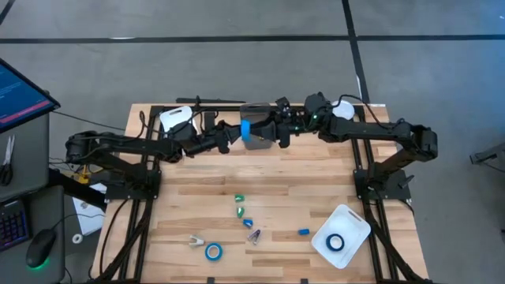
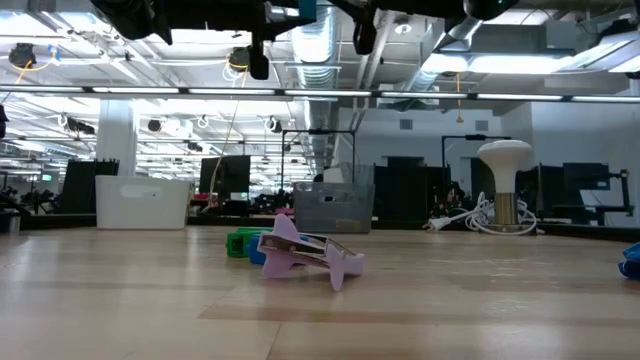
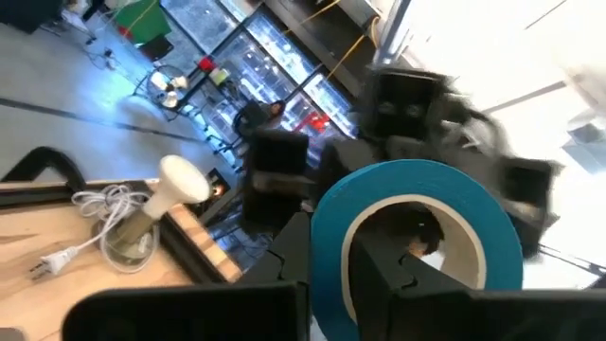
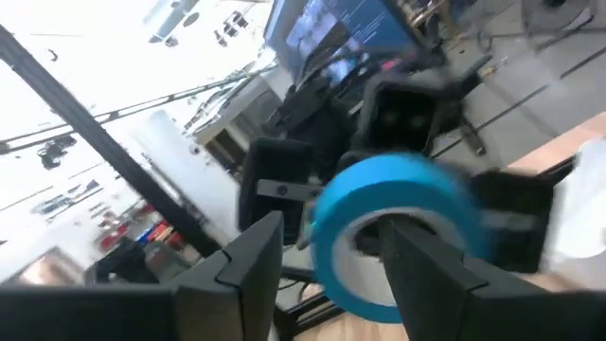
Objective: Pick and place Stapler, Stapler remover, tape
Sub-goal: Put the top light blue tape into the bottom white bin
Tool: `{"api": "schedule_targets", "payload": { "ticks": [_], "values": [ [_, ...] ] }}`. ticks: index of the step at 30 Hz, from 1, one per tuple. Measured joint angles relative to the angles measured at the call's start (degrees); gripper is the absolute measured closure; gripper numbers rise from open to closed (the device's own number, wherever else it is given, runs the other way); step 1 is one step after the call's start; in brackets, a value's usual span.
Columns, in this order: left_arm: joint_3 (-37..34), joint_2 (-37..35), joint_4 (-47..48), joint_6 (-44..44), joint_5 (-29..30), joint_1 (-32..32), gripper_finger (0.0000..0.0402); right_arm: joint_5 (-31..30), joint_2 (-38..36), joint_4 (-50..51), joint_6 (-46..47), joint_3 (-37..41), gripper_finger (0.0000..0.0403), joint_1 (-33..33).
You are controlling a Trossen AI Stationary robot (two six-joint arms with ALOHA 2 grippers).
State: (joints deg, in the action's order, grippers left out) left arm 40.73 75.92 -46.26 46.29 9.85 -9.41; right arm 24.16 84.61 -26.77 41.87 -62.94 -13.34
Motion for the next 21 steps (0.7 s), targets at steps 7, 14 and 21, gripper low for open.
{"api": "schedule_targets", "payload": {
  "ticks": [7,14,21],
  "values": [
    [-0.22,0.15,0.64,-0.01,0.12,0.01,0.0377,-1.02,1.02,0.31,-0.09,0.00,0.0242,1.43],
    [-0.11,0.05,-0.16,0.08,0.24,0.00,0.0377,-3.96,1.08,-1.70,-1.72,0.00,0.0275,1.32],
    [-0.07,-0.05,-0.28,-0.14,-0.43,0.00,0.0377,-4.11,1.15,-2.04,-3.17,0.04,0.0382,0.89]
  ]
}}
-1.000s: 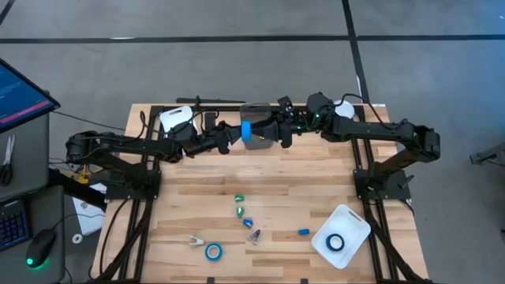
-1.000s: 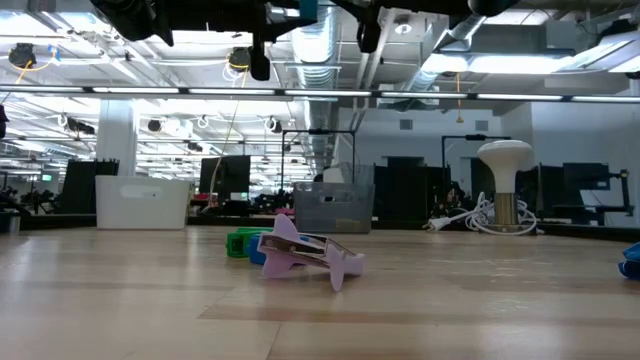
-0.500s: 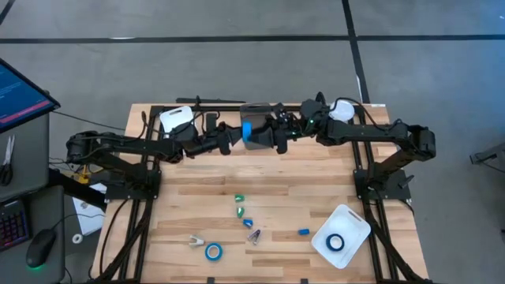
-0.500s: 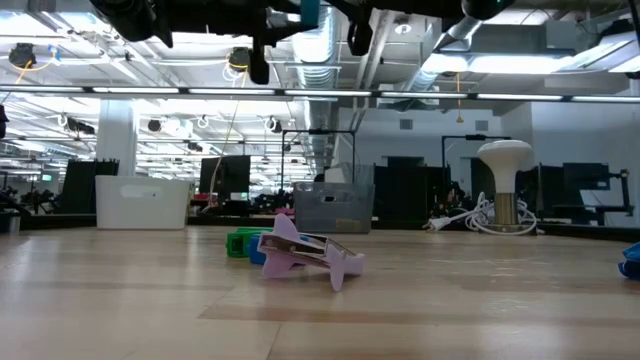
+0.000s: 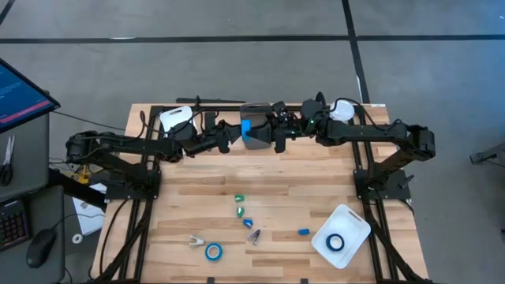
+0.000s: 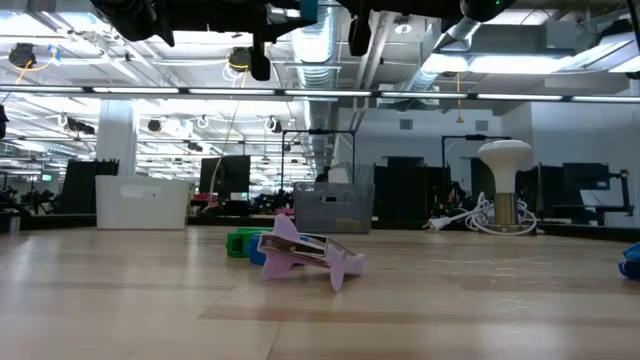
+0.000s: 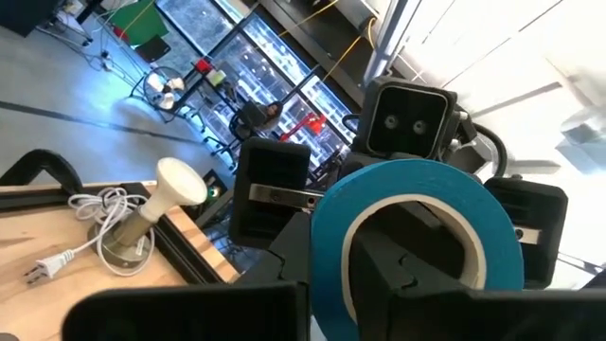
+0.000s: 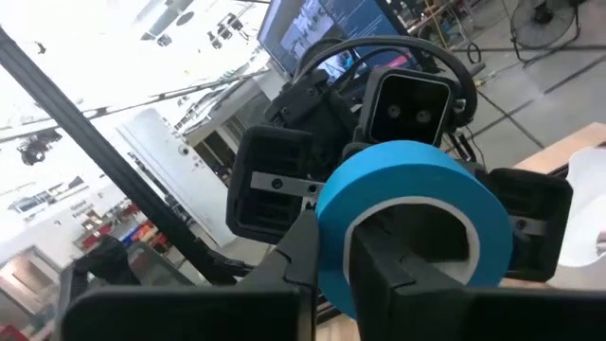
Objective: Pick and place Stapler, Stapler remover, tape
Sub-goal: Put the top light blue tape into the bottom white bin
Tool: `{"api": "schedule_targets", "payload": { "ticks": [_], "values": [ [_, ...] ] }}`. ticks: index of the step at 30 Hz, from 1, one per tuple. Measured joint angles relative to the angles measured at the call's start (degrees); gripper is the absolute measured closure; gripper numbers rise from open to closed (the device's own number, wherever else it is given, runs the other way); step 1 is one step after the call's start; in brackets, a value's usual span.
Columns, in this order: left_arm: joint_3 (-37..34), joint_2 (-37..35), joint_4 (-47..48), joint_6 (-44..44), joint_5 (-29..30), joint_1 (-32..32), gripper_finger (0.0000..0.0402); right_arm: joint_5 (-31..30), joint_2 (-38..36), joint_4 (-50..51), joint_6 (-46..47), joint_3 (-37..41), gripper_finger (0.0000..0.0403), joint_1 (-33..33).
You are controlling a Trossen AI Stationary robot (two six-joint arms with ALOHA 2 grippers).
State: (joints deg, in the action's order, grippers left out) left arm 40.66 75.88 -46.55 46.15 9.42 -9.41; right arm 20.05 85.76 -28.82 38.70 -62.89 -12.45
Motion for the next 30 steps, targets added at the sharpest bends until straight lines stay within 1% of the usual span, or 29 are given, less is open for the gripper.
{"api": "schedule_targets", "payload": {
  "ticks": [4,11,13,17,20,24,30],
  "values": [
    [0.00,-0.02,-0.26,-1.53,-0.27,0.00,0.0371,-0.20,0.00,0.09,-0.24,0.00,0.0378,-0.04],
    [-0.02,-0.07,0.01,-2.18,-0.34,-0.10,0.0314,-0.35,-0.13,0.72,-1.64,0.00,0.0380,-0.42],
    [-0.07,-0.46,0.42,-3.05,-0.39,-0.20,0.0304,-0.38,-0.78,1.91,-1.81,0.00,0.0380,-1.04],
    [-0.39,-2.01,1.16,-3.89,-2.17,-1.20,0.0298,1.01,-1.13,2.58,-2.41,-0.07,0.0380,-2.17],
    [-0.39,-4.13,3.69,-3.94,-3.84,-2.07,0.0300,1.62,-1.60,3.00,-2.48,-0.13,0.0380,-2.67],
    [-0.64,-7.26,8.02,-3.92,-5.58,-3.11,0.0305,2.18,-3.30,8.88,-4.13,0.07,0.0380,-3.93],
    [-4.22,-12.23,8.33,-3.94,-5.58,-3.48,0.0305,2.38,-9.44,21.47,-9.46,-0.09,0.0380,-5.37]
  ]
}}
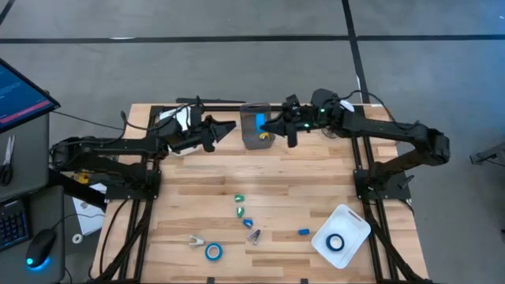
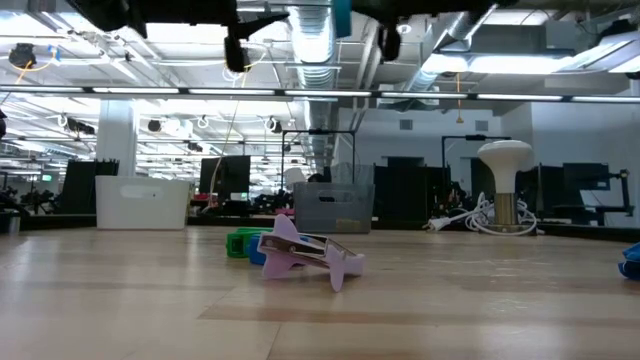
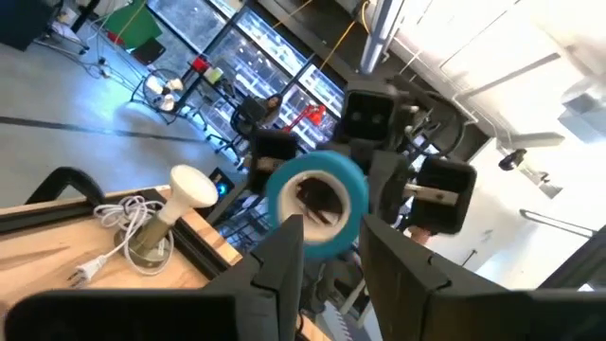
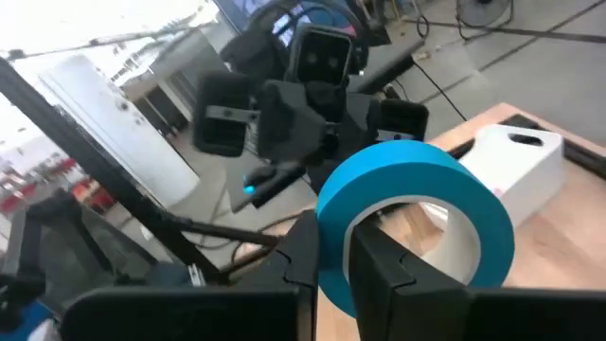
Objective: Pick and place Stapler, Stapler remover, tape
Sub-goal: Put the top light blue tape into the bottom white bin
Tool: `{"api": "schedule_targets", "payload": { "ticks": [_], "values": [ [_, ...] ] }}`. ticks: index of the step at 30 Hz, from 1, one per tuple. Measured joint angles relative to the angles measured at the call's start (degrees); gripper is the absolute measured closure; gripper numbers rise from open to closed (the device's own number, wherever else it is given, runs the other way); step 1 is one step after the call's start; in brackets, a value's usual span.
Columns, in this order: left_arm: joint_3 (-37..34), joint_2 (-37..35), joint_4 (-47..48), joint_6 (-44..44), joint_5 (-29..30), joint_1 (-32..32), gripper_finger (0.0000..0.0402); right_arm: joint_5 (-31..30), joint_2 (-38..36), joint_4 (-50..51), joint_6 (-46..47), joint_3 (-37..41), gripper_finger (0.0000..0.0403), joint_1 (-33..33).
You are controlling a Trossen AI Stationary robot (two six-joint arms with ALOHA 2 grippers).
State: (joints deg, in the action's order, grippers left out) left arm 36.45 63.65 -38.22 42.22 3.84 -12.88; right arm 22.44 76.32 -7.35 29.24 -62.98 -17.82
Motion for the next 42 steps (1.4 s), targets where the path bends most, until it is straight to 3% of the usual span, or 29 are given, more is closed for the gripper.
{"api": "schedule_targets", "payload": {
  "ticks": [5,15,21,30,42],
  "values": [
    [-3.79,-2.88,-0.04,0.08,0.19,0.00,0.0308,-1.58,-8.54,15.07,-3.63,0.00,0.0380,0.33],
    [-5.60,-4.82,-0.48,0.20,1.05,0.00,0.0309,-17.55,-23.89,39.68,-1.53,0.02,0.0380,10.83],
    [-5.60,-4.80,-0.35,0.10,1.04,0.00,0.0309,-29.90,-27.77,50.68,8.69,0.04,0.0380,23.42],
    [-5.58,-4.80,-0.37,0.07,1.04,0.00,0.0309,-46.64,-25.94,65.30,29.23,0.25,0.0380,42.94],
    [-5.57,-4.80,-0.39,0.07,1.02,0.00,0.0309,-54.65,-21.96,66.51,57.55,8.37,0.0380,62.38]
  ]
}}
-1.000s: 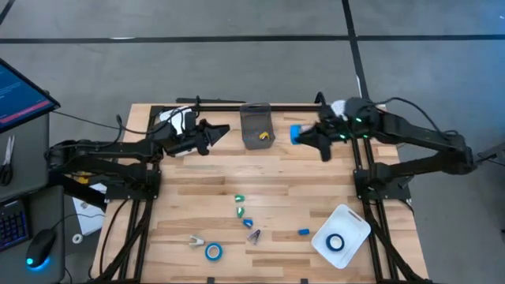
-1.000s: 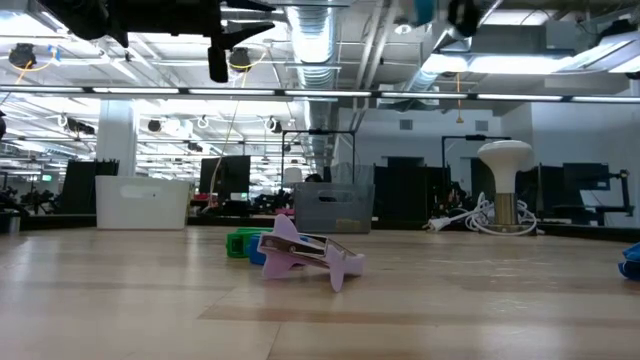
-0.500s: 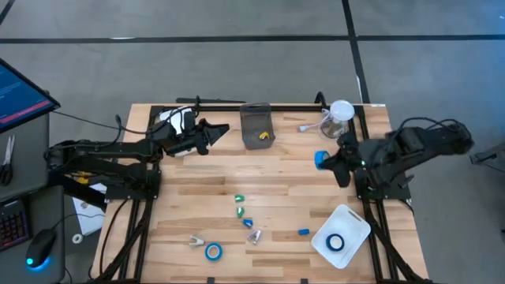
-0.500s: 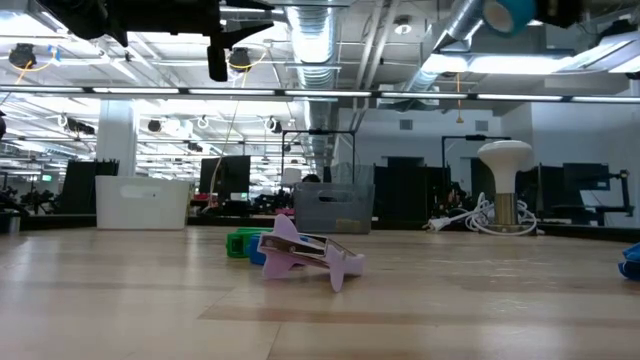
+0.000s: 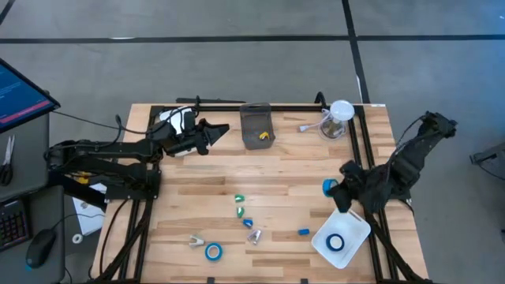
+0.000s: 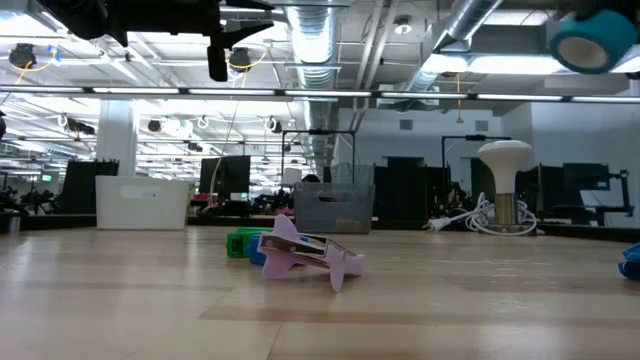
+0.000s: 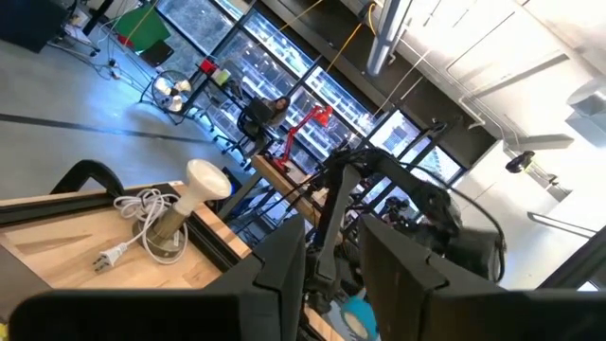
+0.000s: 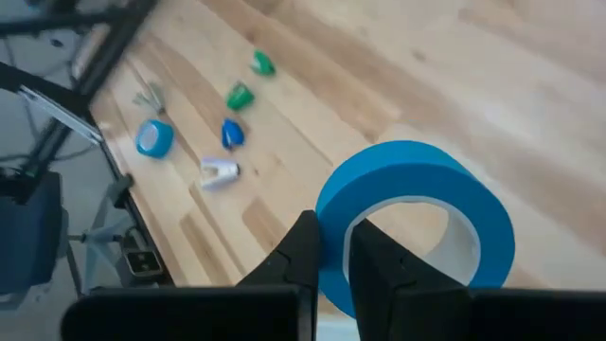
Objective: Pick and place Stapler, Stapler remover, tape
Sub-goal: Put the top light blue tape into the bottom white bin
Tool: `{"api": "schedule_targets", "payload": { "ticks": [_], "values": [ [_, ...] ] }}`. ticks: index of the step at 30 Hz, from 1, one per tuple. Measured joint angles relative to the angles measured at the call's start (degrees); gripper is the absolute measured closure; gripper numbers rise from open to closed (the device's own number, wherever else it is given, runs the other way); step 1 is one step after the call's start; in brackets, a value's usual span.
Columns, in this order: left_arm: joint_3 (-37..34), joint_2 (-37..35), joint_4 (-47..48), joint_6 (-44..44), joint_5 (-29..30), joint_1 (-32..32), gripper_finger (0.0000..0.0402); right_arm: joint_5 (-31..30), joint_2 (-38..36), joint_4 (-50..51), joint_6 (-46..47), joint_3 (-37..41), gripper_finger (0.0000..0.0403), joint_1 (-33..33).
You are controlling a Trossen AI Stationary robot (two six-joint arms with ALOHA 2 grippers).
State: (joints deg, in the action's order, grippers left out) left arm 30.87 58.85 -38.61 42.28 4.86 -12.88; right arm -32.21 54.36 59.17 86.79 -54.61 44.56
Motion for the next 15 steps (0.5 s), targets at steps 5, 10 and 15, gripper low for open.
{"api": "schedule_targets", "payload": {
  "ticks": [5,10,15],
  "values": [
    [0.00,0.02,0.00,-0.02,0.02,0.00,0.0309,0.17,4.43,-0.02,7.97,0.82,0.0381,5.59],
    [0.04,0.02,0.00,-0.02,0.00,0.00,0.0309,1.19,9.05,-0.06,14.21,0.83,0.0381,10.17],
    [0.09,0.02,0.00,-0.02,0.00,0.00,0.0309,3.97,13.02,-0.45,20.04,0.83,0.0381,12.63]
  ]
}}
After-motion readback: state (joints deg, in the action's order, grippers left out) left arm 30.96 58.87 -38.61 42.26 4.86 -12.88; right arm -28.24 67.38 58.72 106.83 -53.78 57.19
